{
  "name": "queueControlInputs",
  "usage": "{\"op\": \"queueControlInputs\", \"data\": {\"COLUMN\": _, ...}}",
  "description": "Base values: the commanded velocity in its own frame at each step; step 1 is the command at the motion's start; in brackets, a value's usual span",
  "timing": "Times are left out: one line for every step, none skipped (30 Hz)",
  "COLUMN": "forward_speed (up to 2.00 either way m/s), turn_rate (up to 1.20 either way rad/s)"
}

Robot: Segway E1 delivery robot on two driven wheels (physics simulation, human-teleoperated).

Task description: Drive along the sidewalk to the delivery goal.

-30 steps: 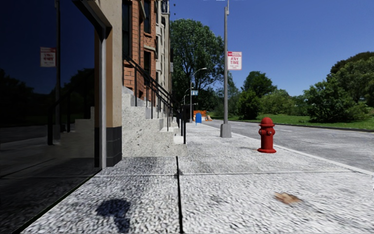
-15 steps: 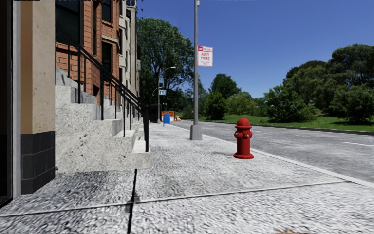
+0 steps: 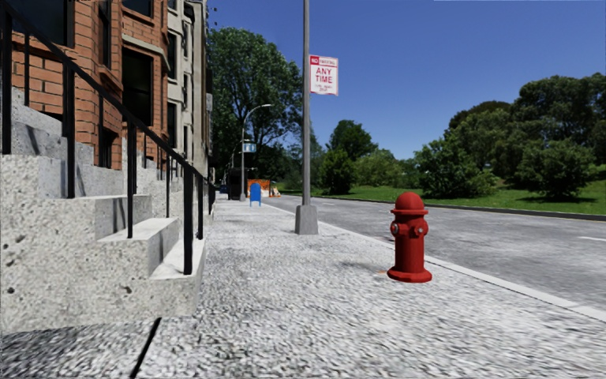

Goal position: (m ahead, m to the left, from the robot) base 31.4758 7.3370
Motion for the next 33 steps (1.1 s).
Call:
{"op": "queueControlInputs", "data": {"forward_speed": 2.0, "turn_rate": -0.15}}
{"op": "queueControlInputs", "data": {"forward_speed": 2.0, "turn_rate": -0.36}}
{"op": "queueControlInputs", "data": {"forward_speed": 2.0, "turn_rate": -0.54}}
{"op": "queueControlInputs", "data": {"forward_speed": 2.0, "turn_rate": -0.54}}
{"op": "queueControlInputs", "data": {"forward_speed": 2.0, "turn_rate": -0.55}}
{"op": "queueControlInputs", "data": {"forward_speed": 2.0, "turn_rate": -0.32}}
{"op": "queueControlInputs", "data": {"forward_speed": 2.0, "turn_rate": -0.11}}
{"op": "queueControlInputs", "data": {"forward_speed": 2.0, "turn_rate": 0.0}}
{"op": "queueControlInputs", "data": {"forward_speed": 2.0, "turn_rate": 0.0}}
{"op": "queueControlInputs", "data": {"forward_speed": 2.0, "turn_rate": 0.0}}
{"op": "queueControlInputs", "data": {"forward_speed": 2.0, "turn_rate": 0.0}}
{"op": "queueControlInputs", "data": {"forward_speed": 2.0, "turn_rate": 0.0}}
{"op": "queueControlInputs", "data": {"forward_speed": 2.0, "turn_rate": 0.0}}
{"op": "queueControlInputs", "data": {"forward_speed": 1.96, "turn_rate": 0.43}}
{"op": "queueControlInputs", "data": {"forward_speed": 1.93, "turn_rate": 0.43}}
{"op": "queueControlInputs", "data": {"forward_speed": 1.89, "turn_rate": 0.43}}
{"op": "queueControlInputs", "data": {"forward_speed": 1.89, "turn_rate": 0.43}}
{"op": "queueControlInputs", "data": {"forward_speed": 1.84, "turn_rate": 0.43}}
{"op": "queueControlInputs", "data": {"forward_speed": 1.78, "turn_rate": 0.43}}
{"op": "queueControlInputs", "data": {"forward_speed": 1.74, "turn_rate": 0.43}}
{"op": "queueControlInputs", "data": {"forward_speed": 1.73, "turn_rate": 0.44}}
{"op": "queueControlInputs", "data": {"forward_speed": 1.73, "turn_rate": 0.44}}
{"op": "queueControlInputs", "data": {"forward_speed": 1.73, "turn_rate": 0.53}}
{"op": "queueControlInputs", "data": {"forward_speed": 1.73, "turn_rate": 0.58}}
{"op": "queueControlInputs", "data": {"forward_speed": 1.73, "turn_rate": 0.6}}
{"op": "queueControlInputs", "data": {"forward_speed": 1.73, "turn_rate": 0.6}}
{"op": "queueControlInputs", "data": {"forward_speed": 1.73, "turn_rate": 0.6}}
{"op": "queueControlInputs", "data": {"forward_speed": 1.73, "turn_rate": 0.59}}
{"op": "queueControlInputs", "data": {"forward_speed": 1.73, "turn_rate": 0.59}}
{"op": "queueControlInputs", "data": {"forward_speed": 1.73, "turn_rate": 0.54}}
{"op": "queueControlInputs", "data": {"forward_speed": 1.73, "turn_rate": 0.52}}
{"op": "queueControlInputs", "data": {"forward_speed": 1.73, "turn_rate": 0.52}}
{"op": "queueControlInputs", "data": {"forward_speed": 1.73, "turn_rate": 0.52}}
